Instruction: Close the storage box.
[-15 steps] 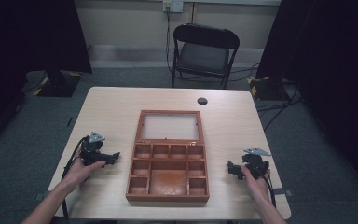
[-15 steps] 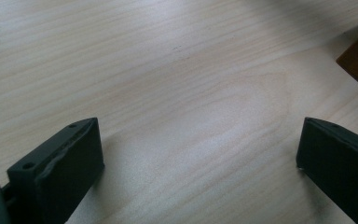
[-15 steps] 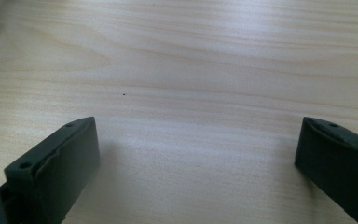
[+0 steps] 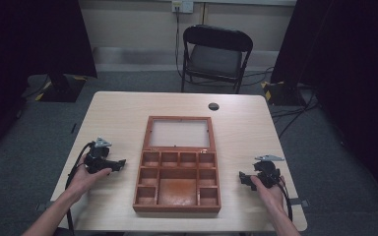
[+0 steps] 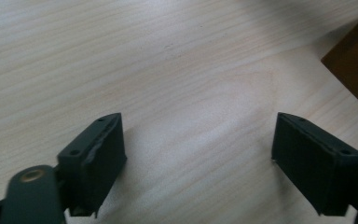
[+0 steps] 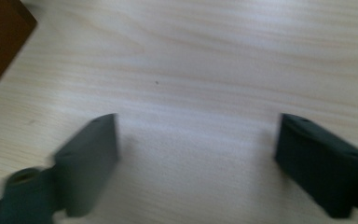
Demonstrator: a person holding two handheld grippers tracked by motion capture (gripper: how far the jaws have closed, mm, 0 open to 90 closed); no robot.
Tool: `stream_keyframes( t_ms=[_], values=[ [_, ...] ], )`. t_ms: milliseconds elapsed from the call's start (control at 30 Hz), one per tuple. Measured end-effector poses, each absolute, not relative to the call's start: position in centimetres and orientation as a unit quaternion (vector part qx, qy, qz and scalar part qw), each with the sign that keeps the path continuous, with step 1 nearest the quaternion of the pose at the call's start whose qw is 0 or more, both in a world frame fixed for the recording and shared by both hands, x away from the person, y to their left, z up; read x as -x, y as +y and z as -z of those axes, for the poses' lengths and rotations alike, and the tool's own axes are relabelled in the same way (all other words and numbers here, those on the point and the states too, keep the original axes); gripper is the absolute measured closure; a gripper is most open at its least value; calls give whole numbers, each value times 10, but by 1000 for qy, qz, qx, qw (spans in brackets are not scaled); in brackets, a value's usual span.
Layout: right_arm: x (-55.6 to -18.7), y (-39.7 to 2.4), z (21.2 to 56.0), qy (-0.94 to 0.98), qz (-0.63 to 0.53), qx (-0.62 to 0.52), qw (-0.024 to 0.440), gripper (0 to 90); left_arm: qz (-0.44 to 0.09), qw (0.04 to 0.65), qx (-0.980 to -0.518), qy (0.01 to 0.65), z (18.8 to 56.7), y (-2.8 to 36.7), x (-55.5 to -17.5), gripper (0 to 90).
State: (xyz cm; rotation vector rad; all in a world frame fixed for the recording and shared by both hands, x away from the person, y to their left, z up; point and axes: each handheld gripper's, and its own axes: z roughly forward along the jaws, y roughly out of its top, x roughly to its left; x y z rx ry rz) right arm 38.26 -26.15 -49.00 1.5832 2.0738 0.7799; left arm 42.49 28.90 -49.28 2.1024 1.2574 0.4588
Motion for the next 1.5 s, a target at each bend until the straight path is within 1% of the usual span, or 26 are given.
stream_keyframes(
  t_ms=[33, 67, 100, 133, 167, 200, 267, 300, 333, 500, 567, 600, 633, 667, 733, 767, 833, 900, 933, 967, 1000, 1133, 1267, 1333, 1433, 1500],
  values=[
    [-383, -261, 490, 745, -280, -569, 208, 175, -174, 319, -800, 478, 492, 289, -424, 185],
    [-383, -262, 488, 745, -287, -566, 206, 199, -172, 321, -799, 479, 491, 290, -424, 225],
    [-383, -263, 487, 745, -291, -565, 200, 148, -165, 323, -798, 480, 491, 290, -424, 233],
    [-383, -263, 485, 744, -296, -565, 199, 166, -159, 323, -801, 477, 490, 289, -424, 223],
    [-383, -263, 485, 744, -296, -565, 199, 166, -159, 323, -801, 477, 490, 289, -424, 223],
    [-384, -264, 484, 740, -303, -566, 199, 136, -162, 324, -800, 477, 489, 287, -424, 223],
    [-384, -263, 484, 740, -304, -567, 198, 144, -157, 327, -802, 475, 487, 287, -423, 223],
    [-384, -262, 483, 741, -305, -566, 196, 167, -155, 329, -801, 475, 485, 286, -423, 223],
    [-383, -261, 482, 746, -310, -558, 190, 146, -152, 327, -802, 476, 482, 284, -420, 223],
    [-384, -258, 479, 752, -323, -541, 193, 151, -148, 342, -793, 481, 474, 284, -417, 237],
    [-386, -256, 476, 754, -332, -532, 194, 161, -144, 336, -793, 488, 470, 283, -418, 235],
    [-388, -253, 473, 756, -339, -525, 197, 206, -144, 340, -794, 484, 465, 283, -419, 235],
    [-388, -253, 473, 756, -339, -525, 197, 206, -144, 340, -794, 484, 465, 283, -419, 239],
    [-391, -250, 470, 759, -354, -514, 185, 262, -155, 341, -794, 478, 461, 282, -420, 241],
    [-392, -248, 468, 762, -357, -508, 186, 242, -158, 350, -791, 477, 459, 281, -420, 241],
    [-394, -244, 466, 762, -360, -503, 191, 226, -156, 357, -788, 477, 459, 281, -421, 244],
    [-399, -241, 462, 761, -372, -496, 192, 238, -156, 360, -791, 469, 457, 279, -421, 245],
    [-406, -236, 458, 761, -377, -495, 184, 237, -150, 359, -795, 465, 455, 277, -423, 245],
    [-413, -231, 456, 763, -382, -494, 170, 266, -142, 356, -802, 459, 449, 276, -427, 239],
    [-413, -231, 456, 763, -382, -494, 170, 266, -142, 356, -802, 459, 449, 276, -427, 238],
    [-420, -225, 454, 768, -386, -489, 148, 284, -151, 373, -790, 462, 444, 276, -430, 242],
    [-432, -212, 448, 776, -378, -485, 142, 282, -146, 376, -787, 467, 436, 274, -444, 241],
    [-443, -206, 441, 772, -382, -489, 136, 271, -153, 377, -787, 464, 426, 268, -456, 241],
    [-459, -200, 433, 766, -387, -496, 132, 219, -152, 385, -785, 462, 421, 265, -463, 240],
    [-477, -193, 425, 766, -390, -496, 125, 207, -154, 389, -790, 448, 411, 253, -482, 240],
    [-483, -191, 422, 766, -390, -496, 123, 199, -152, 396, -787, 447, 409, 251, -486, 237]
  ],
)
